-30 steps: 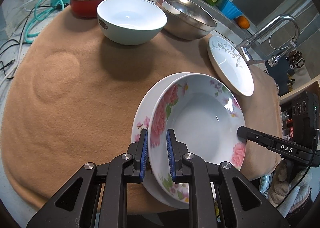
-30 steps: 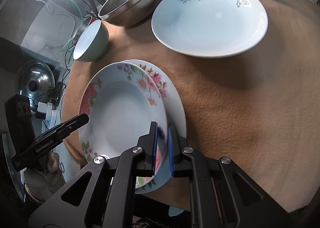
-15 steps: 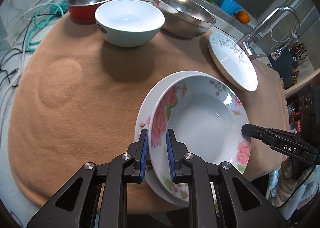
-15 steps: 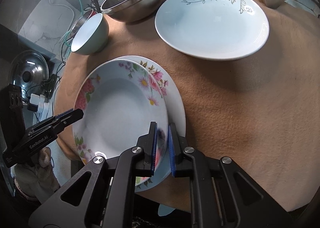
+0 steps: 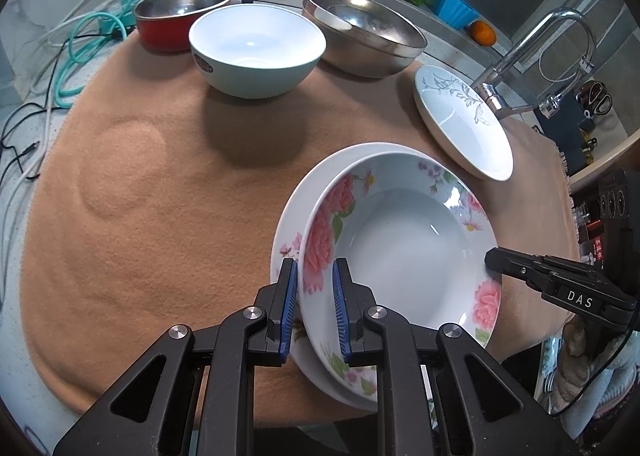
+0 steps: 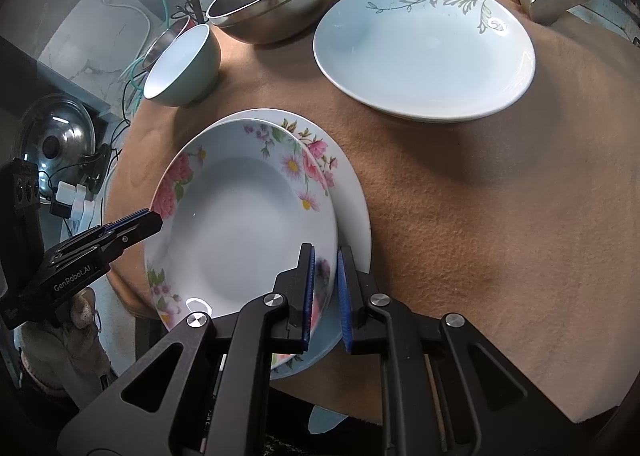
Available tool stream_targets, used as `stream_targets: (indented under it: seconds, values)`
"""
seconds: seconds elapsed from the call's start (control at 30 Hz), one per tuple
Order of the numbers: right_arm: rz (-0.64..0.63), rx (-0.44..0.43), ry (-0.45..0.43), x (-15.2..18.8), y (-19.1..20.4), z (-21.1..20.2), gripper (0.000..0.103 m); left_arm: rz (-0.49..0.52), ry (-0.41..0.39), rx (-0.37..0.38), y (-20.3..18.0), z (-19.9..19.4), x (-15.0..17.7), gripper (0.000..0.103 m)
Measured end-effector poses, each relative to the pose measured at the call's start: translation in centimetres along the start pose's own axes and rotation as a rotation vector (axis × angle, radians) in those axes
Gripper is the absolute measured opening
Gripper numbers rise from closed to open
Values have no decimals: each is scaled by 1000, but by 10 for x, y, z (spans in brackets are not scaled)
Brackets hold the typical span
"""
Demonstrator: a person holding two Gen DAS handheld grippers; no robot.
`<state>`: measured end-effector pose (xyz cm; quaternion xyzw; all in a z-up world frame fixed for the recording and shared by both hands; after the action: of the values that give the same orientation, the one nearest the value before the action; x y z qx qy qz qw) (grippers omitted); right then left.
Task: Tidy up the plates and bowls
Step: 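Move the left gripper to the grey-branch white plate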
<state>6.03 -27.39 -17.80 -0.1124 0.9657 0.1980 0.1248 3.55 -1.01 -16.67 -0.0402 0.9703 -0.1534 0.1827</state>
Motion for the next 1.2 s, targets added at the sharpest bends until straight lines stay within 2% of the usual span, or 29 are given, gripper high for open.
stream_targets:
  seconds: [0.27,0.3,0.37,0.4,0.7,0.8,0.9,1.2]
  values:
    - [-8,10,-90,-5,-8,-29,14,-2,-56,24,-9,-14,-18,16]
    - [-5,15,-99,-6,-10,-32,17,2,-61,30,-12,-14,-21,16]
    - [1,28,-121,-10,-17,-39,37,13,-71,41,-20,-14,-27,16]
    - [8,36,-135,-12,-22,-43,40,16,-74,45,-22,-14,-29,16]
    - [31,86,-210,-40,-64,-64,46,48,-85,84,-55,0,-61,17]
    - [44,93,-229,-50,-79,-67,56,46,-80,96,-66,11,-73,17]
    - [65,88,-226,-61,-94,-67,56,44,-70,108,-77,23,-86,20]
    - [114,99,-202,-94,-135,-54,56,8,-20,135,-98,65,-121,20]
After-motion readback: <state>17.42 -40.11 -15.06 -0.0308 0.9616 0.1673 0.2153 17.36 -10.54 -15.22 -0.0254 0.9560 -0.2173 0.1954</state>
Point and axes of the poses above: each gripper's, at about its wrist camera, not at the fingertips, and z roughly the way its jaws point, y to its left, x to its underside, the point moved 2 cm from there along z, roughly the way its jaws point, and after that the axes turned 4 degrees about -z, right-handed, at the moved point
